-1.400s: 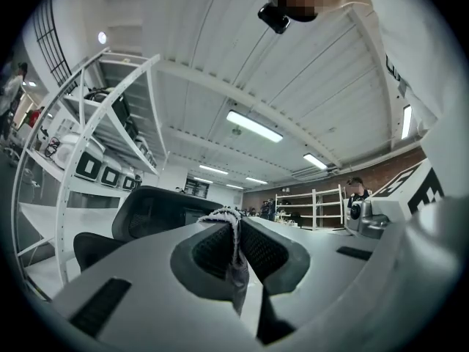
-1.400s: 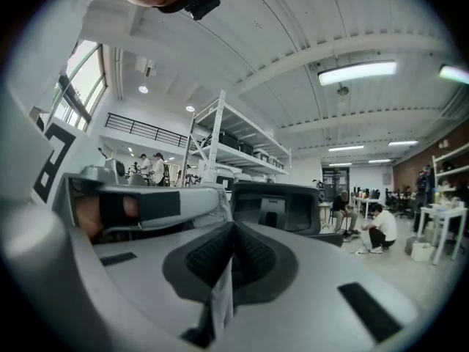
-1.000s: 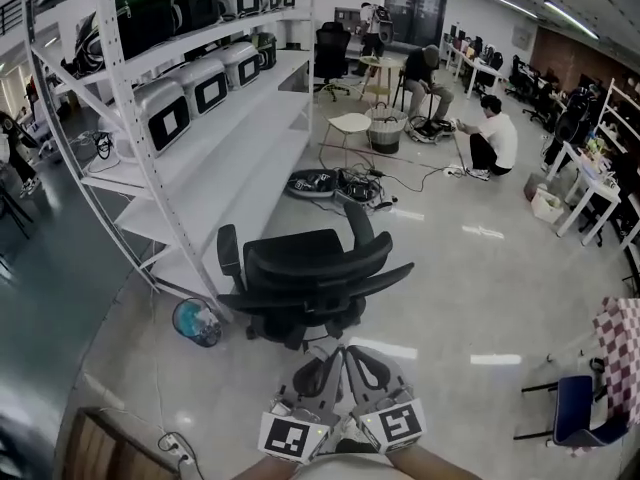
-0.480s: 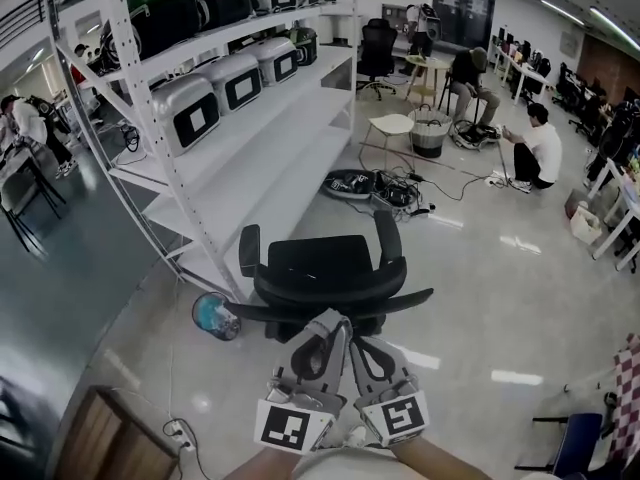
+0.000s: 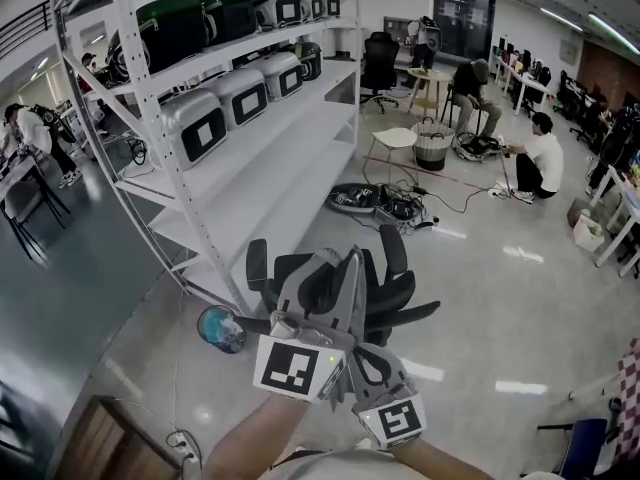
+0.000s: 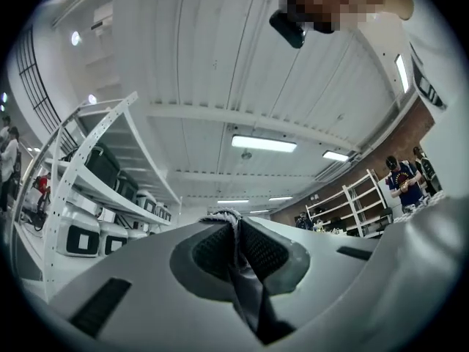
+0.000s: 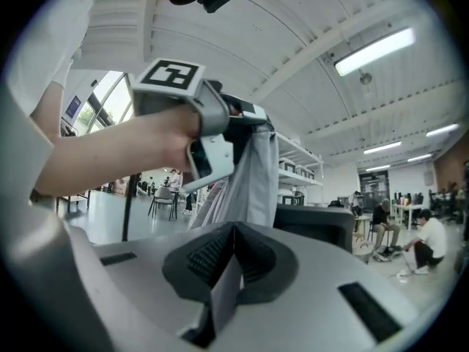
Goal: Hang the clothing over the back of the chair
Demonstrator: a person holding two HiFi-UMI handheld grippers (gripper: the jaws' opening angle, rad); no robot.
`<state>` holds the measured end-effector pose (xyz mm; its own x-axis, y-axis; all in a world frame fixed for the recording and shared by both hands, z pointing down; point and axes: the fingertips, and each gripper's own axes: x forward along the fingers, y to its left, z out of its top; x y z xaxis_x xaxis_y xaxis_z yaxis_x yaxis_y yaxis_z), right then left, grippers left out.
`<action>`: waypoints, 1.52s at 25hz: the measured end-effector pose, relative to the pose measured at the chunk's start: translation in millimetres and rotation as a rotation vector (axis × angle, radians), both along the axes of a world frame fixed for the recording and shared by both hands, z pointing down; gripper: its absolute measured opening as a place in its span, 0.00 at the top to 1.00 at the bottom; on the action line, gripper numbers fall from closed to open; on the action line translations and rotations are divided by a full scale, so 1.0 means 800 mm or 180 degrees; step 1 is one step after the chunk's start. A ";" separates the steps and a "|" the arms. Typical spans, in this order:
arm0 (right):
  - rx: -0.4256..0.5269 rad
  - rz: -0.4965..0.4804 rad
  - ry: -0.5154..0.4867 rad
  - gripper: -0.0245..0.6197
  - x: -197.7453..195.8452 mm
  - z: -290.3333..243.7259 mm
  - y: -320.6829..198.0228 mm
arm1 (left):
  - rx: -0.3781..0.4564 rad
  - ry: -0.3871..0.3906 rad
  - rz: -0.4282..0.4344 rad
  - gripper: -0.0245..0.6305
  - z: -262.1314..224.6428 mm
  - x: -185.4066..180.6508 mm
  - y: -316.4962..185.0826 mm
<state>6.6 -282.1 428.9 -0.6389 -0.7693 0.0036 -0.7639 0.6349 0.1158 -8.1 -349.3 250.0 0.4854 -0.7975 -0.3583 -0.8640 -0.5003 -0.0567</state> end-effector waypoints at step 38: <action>-0.0057 0.0140 -0.0078 0.94 0.012 0.002 -0.023 | -0.2325 -0.1951 0.0605 0.53 0.191 0.039 -0.230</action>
<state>16.2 -300.1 430.3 -0.6044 -0.7967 0.0024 -0.7936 0.6024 0.0857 23.1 -533.1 402.4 0.5665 -0.6121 0.5517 -0.6891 -0.7190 -0.0901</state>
